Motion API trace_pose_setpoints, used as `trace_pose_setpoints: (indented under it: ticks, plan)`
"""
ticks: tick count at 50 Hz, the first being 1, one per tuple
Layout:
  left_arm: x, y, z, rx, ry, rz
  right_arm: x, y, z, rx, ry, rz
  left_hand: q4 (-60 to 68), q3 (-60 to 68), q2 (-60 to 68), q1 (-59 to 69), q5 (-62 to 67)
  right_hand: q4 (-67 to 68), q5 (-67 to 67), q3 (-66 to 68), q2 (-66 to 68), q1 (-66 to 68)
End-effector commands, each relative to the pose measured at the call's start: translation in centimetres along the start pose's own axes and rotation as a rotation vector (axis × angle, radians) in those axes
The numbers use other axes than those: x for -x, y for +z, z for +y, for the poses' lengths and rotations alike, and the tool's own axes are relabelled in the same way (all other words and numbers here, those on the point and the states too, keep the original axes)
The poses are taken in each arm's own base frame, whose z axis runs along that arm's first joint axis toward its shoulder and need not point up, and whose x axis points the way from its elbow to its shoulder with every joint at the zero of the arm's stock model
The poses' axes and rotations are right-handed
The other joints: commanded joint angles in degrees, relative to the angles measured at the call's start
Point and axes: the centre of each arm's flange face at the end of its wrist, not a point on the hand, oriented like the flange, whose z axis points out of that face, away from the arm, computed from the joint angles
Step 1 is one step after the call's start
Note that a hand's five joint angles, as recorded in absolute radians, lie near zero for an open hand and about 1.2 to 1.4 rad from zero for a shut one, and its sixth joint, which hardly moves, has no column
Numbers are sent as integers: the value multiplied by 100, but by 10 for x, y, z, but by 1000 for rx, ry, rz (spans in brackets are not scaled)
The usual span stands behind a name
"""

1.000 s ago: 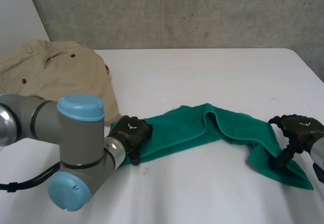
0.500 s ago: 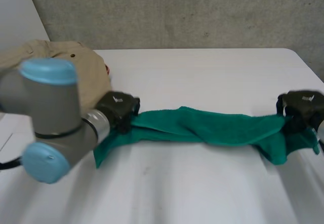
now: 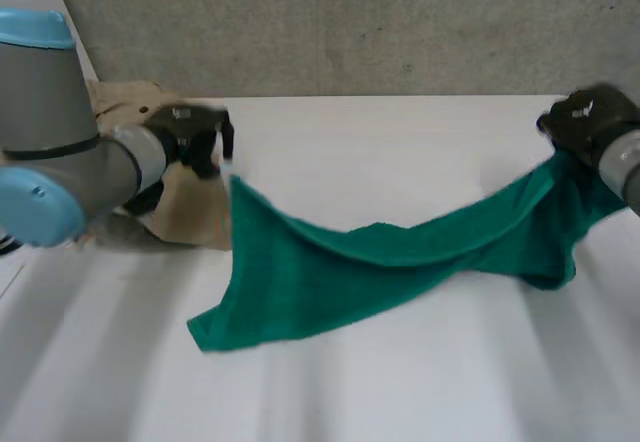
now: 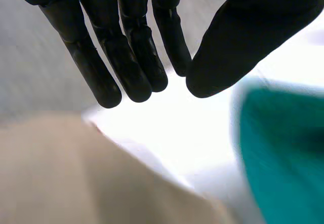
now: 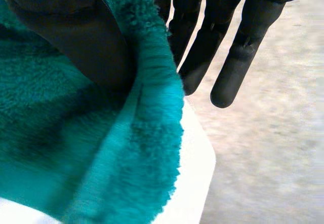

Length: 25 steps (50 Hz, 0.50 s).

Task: Fold the laundry.

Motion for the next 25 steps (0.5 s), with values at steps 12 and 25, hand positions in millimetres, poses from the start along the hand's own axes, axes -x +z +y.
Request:
trace_pose_setpoints:
  ticks: [12, 25]
  plan:
    - [30, -9, -133, -733, -76, -31, -70, 26, -91, -580, 196, 392, 1112, 1177, 1130, 3210, 1178, 1141, 1265, 1184, 1276, 1740]
    - [-41, 0, -14, -368, -198, 157, -36, -13, -83, -448, 173, 242, -5106, -5041, -5088, -3008, -5041, 1141, 1265, 1184, 1276, 1740]
